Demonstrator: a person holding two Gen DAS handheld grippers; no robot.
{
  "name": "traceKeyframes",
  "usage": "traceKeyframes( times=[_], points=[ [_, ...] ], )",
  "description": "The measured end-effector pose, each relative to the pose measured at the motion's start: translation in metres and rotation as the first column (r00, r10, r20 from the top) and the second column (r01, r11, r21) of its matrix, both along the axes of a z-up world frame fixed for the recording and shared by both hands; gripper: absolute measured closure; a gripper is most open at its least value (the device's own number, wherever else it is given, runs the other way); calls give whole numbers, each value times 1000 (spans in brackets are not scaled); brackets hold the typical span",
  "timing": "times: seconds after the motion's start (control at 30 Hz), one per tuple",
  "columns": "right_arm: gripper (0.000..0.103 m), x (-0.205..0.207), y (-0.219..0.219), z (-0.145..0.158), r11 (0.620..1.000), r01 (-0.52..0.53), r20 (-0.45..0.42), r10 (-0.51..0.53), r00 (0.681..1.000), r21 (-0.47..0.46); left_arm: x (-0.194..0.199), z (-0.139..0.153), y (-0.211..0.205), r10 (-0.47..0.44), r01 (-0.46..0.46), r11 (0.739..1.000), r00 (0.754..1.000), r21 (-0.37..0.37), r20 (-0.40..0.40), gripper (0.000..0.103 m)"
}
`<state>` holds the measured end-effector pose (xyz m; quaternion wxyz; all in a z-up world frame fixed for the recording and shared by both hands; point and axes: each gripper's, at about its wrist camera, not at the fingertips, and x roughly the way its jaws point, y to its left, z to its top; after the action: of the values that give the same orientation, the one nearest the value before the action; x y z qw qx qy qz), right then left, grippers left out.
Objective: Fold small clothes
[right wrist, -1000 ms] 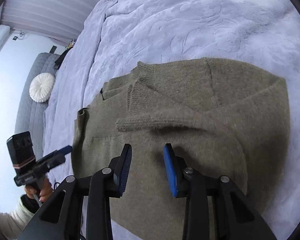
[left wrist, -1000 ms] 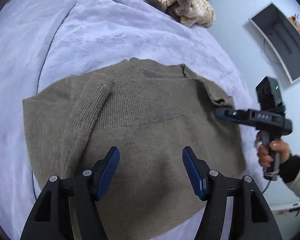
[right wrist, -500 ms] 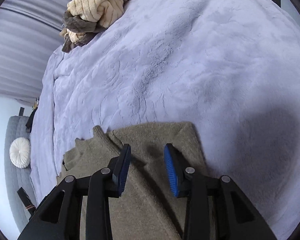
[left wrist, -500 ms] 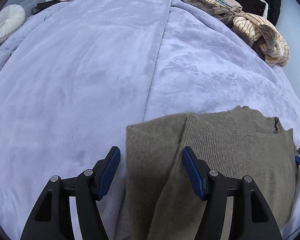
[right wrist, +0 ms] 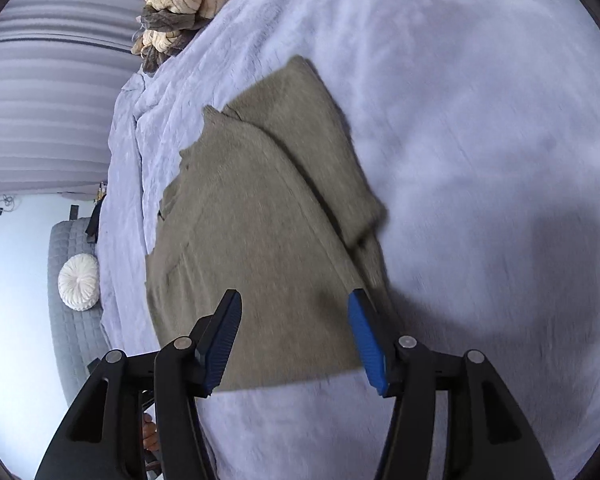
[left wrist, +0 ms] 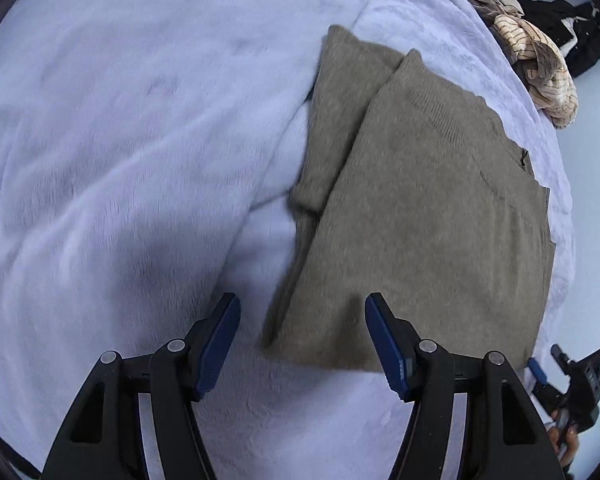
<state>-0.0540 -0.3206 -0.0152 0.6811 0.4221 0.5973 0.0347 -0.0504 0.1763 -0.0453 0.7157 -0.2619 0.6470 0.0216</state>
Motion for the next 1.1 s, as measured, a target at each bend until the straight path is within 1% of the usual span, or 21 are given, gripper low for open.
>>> traceKeyframes(
  times=[0.07,0.13,0.27,0.3,0.33,0.37,0.4,0.47,0.53,0.57,0.63,0.67,0.73,0.77,0.87,0.93,0.97,1.03,1.1],
  points=[
    [42,-14,4,-8,1000,4,-39,-4,999,18,-10,-11,-3,30,-32,998,999,-54,-37,37],
    [41,-20,6,-19,1000,18,-67,-18,998,10,-13,-21,-7,68,-72,994,996,-80,-53,37],
    [40,-6,-1,-38,991,129,-54,-127,990,40,-3,-25,-6,147,-147,988,989,-53,-13,37],
    [41,-1,-2,-40,988,149,-50,-147,988,44,0,-23,-4,169,-168,985,986,-45,11,37],
    [57,5,-2,-41,987,154,-49,-151,987,41,3,-20,-2,174,-173,984,984,-41,29,41],
    [75,12,0,-38,991,133,-43,-131,990,27,8,-18,-3,162,-160,986,986,-38,44,65],
    [89,18,3,-32,995,103,-35,-103,994,-1,12,-14,-4,131,-129,991,990,-37,56,84],
    [90,25,8,-15,997,36,6,-35,999,-72,15,-7,-7,88,-88,996,993,0,77,84],
    [90,26,11,-10,991,-5,-3,5,1000,-132,12,-9,-9,51,-53,998,996,30,77,84],
    [90,25,10,-15,990,-6,-23,3,1000,-143,12,-13,-9,41,-44,998,997,40,72,84],
    [90,18,4,-34,988,1,-75,-13,997,-153,9,-21,-8,29,-32,998,997,52,71,84],
    [90,16,2,-42,990,9,-86,-21,996,-142,8,-23,-6,35,-37,999,997,39,67,84],
    [91,17,1,-44,990,29,-91,-42,995,-135,7,-17,-3,28,-31,999,998,35,63,84],
    [90,18,3,-40,989,22,-89,-35,995,-147,8,-11,-3,13,-16,999,998,49,68,84],
    [86,16,9,-18,975,-17,-75,0,997,-223,8,10,-2,-52,43,994,994,97,100,84],
    [84,10,10,4,952,-19,-40,7,999,-306,13,27,0,-82,65,991,987,116,141,84],
    [84,10,12,17,934,-18,-14,13,1000,-357,17,35,0,-95,76,990,982,122,164,84],
    [84,14,12,36,913,-21,35,39,999,-407,35,46,-2,-127,100,986,968,131,215,84],
    [84,31,19,45,909,-54,76,93,993,-412,57,50,-10,-148,115,983,957,142,248,84]
  ],
)
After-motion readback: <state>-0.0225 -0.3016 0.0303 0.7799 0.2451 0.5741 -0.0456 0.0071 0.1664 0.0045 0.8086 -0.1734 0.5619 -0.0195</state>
